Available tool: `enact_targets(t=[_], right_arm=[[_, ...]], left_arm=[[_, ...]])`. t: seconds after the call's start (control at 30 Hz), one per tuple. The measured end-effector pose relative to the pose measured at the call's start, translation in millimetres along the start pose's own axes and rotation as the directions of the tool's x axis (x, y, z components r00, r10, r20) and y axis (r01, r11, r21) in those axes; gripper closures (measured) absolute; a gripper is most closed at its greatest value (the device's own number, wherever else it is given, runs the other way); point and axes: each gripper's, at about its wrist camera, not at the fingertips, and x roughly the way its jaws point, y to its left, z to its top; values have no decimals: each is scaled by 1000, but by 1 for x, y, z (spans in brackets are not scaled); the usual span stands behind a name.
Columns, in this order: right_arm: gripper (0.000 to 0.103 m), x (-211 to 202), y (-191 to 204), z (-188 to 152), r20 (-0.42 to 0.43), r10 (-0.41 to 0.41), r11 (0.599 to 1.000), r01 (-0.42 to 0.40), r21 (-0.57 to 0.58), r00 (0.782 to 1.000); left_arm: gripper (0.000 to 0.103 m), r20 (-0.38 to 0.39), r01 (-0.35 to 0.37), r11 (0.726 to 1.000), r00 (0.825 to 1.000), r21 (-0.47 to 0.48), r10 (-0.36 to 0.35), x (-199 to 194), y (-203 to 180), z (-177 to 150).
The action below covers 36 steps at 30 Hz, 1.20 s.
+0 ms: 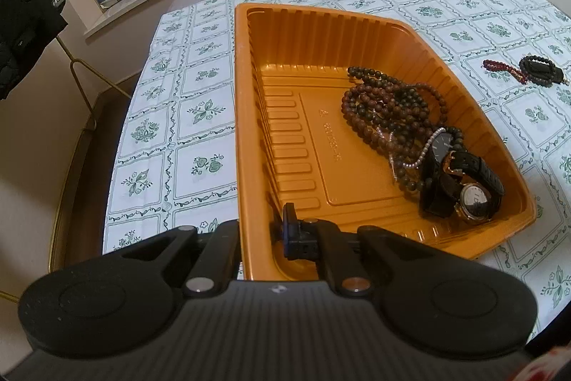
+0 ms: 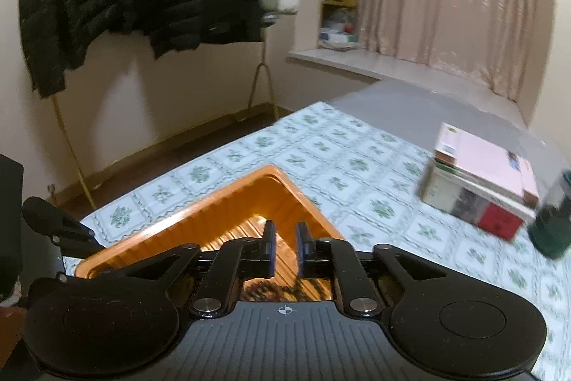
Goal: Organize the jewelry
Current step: 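Grasp the dark bead bracelet beside the black case with the right gripper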
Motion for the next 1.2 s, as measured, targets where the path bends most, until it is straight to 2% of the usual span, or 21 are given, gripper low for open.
enact_targets(t=[0.07,0.1,0.3,0.43,0.53,0.73,0.93,1.2], right_arm=[[64,-11,-11,-12,6,-16,999,16,46,1000],[61,-18,-16,-19,7,-27,997,27,77,1000],[59,-57,-59,-75,-28,-154,961,156,230,988],[59,-84,-93,-122,-101,-275,894,293,338,956],[58,-99,-112,-155,-163,-346,847,382,370,924],[58,-116,-129,-193,-217,-416,797,469,381,883],[58,-112,-135,-207,-241,-413,788,477,390,879],[58,-89,-143,-201,-223,-372,815,432,387,901]], left_arm=[[98,0,-1,1000,1000,0,1,0,0,0],[98,0,-2,1000,1000,0,2,0,0,0],[98,2,-8,1000,1000,1,8,-1,-1,1],[98,2,-12,1000,1000,-4,12,-1,-2,0],[98,2,-14,1000,1000,-8,14,-1,-2,0],[98,0,-23,1000,1000,-4,23,-3,-5,1],[98,-4,-29,1000,1000,-1,29,-3,-6,3],[98,-7,-29,1000,1000,1,29,-3,-5,3]])
